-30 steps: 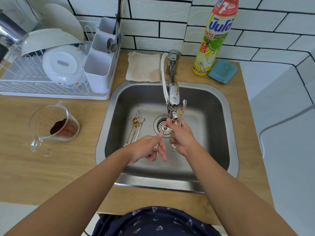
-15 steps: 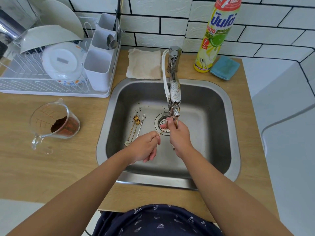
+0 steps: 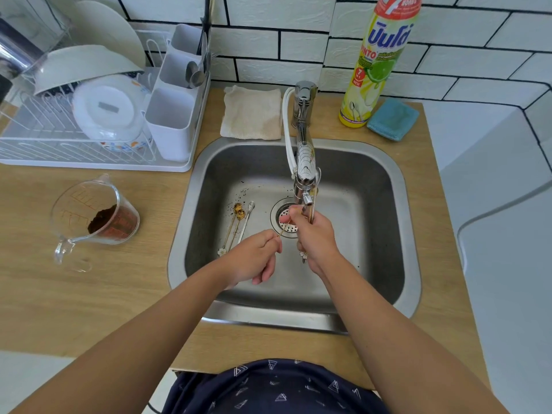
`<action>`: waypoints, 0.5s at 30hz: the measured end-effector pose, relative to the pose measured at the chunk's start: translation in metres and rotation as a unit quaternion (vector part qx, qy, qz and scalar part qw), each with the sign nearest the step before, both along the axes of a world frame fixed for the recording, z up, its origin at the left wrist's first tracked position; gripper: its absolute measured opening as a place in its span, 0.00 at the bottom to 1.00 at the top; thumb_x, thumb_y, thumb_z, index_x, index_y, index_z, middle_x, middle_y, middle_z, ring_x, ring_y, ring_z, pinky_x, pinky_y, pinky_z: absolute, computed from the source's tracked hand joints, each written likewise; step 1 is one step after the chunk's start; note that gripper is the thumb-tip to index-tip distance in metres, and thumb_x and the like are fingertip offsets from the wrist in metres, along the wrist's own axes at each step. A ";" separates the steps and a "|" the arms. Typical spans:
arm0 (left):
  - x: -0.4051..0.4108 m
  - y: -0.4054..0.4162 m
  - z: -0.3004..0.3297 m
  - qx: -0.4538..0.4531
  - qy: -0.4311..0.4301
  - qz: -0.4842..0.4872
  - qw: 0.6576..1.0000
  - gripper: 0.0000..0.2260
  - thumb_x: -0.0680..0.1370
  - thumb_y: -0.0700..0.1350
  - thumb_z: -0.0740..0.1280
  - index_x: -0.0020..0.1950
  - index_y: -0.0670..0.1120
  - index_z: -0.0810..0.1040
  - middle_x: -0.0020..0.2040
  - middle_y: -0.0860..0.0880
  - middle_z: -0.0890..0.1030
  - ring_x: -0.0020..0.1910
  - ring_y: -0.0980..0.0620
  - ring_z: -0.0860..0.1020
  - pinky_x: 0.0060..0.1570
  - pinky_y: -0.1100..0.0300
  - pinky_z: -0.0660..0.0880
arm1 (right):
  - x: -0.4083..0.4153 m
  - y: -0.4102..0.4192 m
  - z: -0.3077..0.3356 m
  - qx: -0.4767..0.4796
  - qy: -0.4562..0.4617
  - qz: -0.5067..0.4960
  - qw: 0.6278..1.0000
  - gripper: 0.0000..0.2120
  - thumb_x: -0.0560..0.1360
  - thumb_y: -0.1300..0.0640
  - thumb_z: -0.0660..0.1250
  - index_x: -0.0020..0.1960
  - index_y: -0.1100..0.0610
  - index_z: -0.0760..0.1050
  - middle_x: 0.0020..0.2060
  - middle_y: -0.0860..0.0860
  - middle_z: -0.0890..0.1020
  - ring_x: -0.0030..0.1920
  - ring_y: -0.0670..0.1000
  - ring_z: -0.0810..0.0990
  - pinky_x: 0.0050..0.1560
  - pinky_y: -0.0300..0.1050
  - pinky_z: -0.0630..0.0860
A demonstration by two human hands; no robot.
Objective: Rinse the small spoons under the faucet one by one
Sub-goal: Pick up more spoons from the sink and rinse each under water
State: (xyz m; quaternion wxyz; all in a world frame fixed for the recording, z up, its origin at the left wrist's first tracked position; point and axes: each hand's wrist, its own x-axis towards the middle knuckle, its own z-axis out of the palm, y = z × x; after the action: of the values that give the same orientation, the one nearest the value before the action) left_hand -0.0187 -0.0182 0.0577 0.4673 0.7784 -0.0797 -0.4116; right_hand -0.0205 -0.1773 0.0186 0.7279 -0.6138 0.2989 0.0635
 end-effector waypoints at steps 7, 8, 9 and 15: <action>0.007 0.020 0.003 -0.230 0.314 0.193 0.901 0.08 0.82 0.50 0.65 0.47 0.47 0.77 0.24 0.53 0.68 0.21 0.54 0.66 0.27 0.62 0.67 | 0.002 -0.017 -0.004 0.202 -0.014 0.014 0.979 0.11 0.85 0.52 0.62 0.53 0.54 0.82 0.48 0.52 0.88 0.21 0.42 0.58 0.21 0.35 0.59; 0.007 0.022 0.002 -0.228 0.320 0.182 0.901 0.09 0.81 0.51 0.65 0.46 0.48 0.78 0.25 0.52 0.70 0.23 0.54 0.68 0.28 0.62 0.69 | 0.001 -0.017 -0.005 0.212 -0.019 0.013 0.977 0.10 0.85 0.52 0.63 0.51 0.53 0.82 0.46 0.51 0.88 0.21 0.42 0.59 0.21 0.35 0.59; 0.006 0.023 0.001 -0.214 0.313 0.162 0.911 0.09 0.82 0.52 0.65 0.46 0.48 0.77 0.28 0.51 0.72 0.25 0.53 0.71 0.31 0.61 0.70 | 0.000 -0.016 -0.006 0.215 -0.021 0.006 0.976 0.10 0.84 0.51 0.64 0.49 0.53 0.81 0.43 0.51 0.87 0.21 0.42 0.59 0.21 0.35 0.59; -0.002 0.008 -0.003 -0.005 0.064 0.012 0.998 0.14 0.86 0.51 0.55 0.48 0.46 0.74 0.33 0.51 0.78 0.32 0.52 0.78 0.34 0.60 0.69 | 0.002 -0.004 -0.006 0.102 0.028 -0.022 0.994 0.08 0.83 0.51 0.67 0.50 0.54 0.81 0.44 0.52 0.89 0.22 0.44 0.59 0.23 0.38 0.59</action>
State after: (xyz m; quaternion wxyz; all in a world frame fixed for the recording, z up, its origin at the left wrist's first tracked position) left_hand -0.0203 -0.0102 0.0543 0.4802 0.7489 -0.0418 -0.4547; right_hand -0.0186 -0.1813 0.0126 0.7794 -0.5278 0.3240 0.0948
